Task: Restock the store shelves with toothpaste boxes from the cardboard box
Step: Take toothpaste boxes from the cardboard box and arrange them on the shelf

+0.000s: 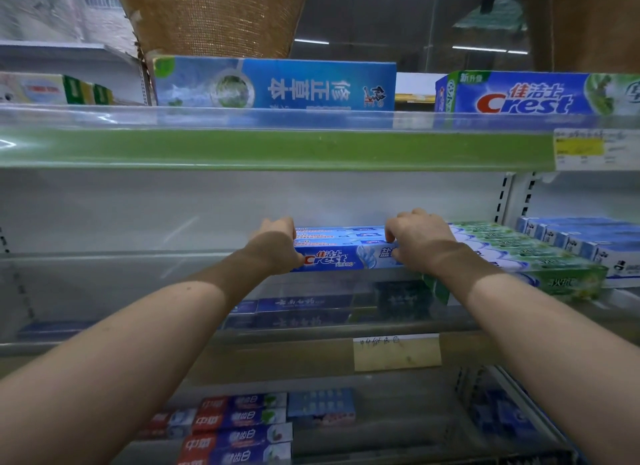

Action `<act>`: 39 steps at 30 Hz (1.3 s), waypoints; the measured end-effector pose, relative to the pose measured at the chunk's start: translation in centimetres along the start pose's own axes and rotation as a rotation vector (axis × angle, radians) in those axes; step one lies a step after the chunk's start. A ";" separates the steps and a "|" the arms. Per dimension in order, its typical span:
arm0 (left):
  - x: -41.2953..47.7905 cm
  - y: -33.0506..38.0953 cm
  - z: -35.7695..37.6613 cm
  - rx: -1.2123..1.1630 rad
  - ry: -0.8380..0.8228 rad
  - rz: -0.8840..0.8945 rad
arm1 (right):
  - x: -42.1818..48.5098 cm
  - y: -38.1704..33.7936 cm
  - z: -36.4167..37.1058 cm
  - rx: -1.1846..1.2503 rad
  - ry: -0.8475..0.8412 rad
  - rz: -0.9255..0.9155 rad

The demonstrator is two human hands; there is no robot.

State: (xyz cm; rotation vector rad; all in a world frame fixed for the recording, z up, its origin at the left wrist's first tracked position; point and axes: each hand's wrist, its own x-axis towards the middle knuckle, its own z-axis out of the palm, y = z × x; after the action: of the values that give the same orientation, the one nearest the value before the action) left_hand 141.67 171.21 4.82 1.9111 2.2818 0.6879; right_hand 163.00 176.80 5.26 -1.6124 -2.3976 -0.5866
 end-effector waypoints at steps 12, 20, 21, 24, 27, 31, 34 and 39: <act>-0.5 0.5 1.9 0.368 0.231 0.330 | -0.4 -3.5 -0.6 0.155 -0.003 -0.127; -2.0 4.0 0.6 0.271 0.204 0.265 | -2.6 -2.1 -2.7 0.281 0.040 -0.090; -2.4 4.9 0.6 0.246 0.211 0.276 | -3.2 -1.7 -2.9 0.282 0.058 -0.089; -3.8 7.7 1.0 0.199 0.207 0.339 | -4.8 -0.5 -3.6 0.252 0.039 -0.040; -5.5 10.8 1.6 0.211 0.201 0.389 | -7.0 1.4 -4.4 0.218 0.029 0.002; -7.7 14.5 2.4 0.165 0.175 0.504 | -11.7 3.8 -5.4 0.209 0.049 0.080; -9.4 17.0 3.0 0.106 0.152 0.648 | -15.6 5.5 -6.5 0.161 0.024 0.189; -13.4 19.7 4.6 0.066 0.063 0.877 | -22.8 6.7 -8.0 0.051 -0.020 0.405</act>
State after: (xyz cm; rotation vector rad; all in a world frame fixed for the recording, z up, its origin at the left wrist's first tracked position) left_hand 164.16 162.05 5.52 2.9417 1.4029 0.7287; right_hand 177.57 156.39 5.50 -2.0086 -1.9910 -0.4301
